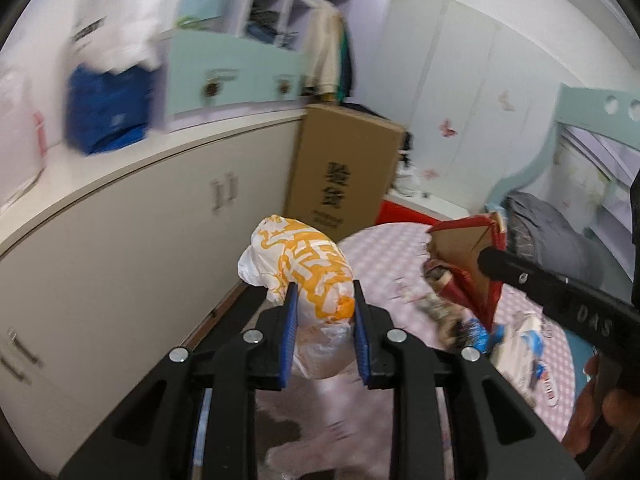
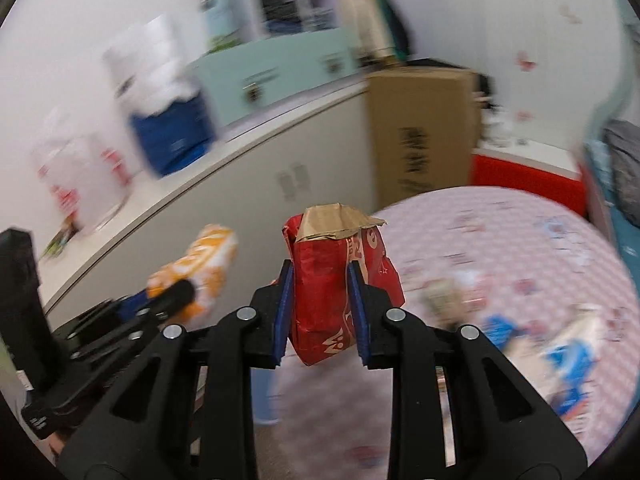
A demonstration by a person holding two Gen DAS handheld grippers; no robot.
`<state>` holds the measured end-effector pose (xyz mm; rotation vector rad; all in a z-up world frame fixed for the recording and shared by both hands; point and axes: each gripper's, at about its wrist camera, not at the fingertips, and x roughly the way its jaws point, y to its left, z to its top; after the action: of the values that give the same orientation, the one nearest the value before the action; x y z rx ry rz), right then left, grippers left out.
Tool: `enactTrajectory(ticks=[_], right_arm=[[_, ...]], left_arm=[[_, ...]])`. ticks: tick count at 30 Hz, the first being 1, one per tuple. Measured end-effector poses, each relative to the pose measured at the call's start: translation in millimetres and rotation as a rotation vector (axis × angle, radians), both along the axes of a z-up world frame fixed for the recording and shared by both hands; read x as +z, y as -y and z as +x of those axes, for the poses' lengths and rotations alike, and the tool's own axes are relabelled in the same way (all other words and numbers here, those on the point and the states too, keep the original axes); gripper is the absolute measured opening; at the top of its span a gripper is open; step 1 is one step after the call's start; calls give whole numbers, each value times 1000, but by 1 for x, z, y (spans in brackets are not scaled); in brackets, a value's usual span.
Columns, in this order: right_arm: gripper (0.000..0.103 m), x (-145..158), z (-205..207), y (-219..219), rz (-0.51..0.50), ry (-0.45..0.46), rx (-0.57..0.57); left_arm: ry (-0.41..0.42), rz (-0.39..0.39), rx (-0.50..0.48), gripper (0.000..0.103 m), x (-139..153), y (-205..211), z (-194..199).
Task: Collect trash
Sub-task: 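Carry both bags to the blue wastebasket and open both tools to drop them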
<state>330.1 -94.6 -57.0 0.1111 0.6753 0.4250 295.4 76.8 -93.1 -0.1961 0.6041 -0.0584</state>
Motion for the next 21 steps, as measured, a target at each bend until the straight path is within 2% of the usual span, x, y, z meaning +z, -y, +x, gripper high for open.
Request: enactTrajectory(ticks=[5, 9, 13, 18, 21], right_arm=[[26, -41, 0, -88, 1, -81, 145], [26, -95, 8, -147, 1, -182, 230], [26, -166, 17, -201, -37, -304, 286], [26, -249, 32, -233, -93, -427, 300], [26, -297, 48, -237, -94, -514, 274]], left_arm=[[-89, -11, 123, 24, -37, -78, -20], [-230, -48, 220, 24, -92, -133, -19], [-402, -107, 277, 24, -172, -174, -6], [-556, -198, 292, 26, -251, -197, 14], [-630, -278, 286, 32, -298, -208, 28]])
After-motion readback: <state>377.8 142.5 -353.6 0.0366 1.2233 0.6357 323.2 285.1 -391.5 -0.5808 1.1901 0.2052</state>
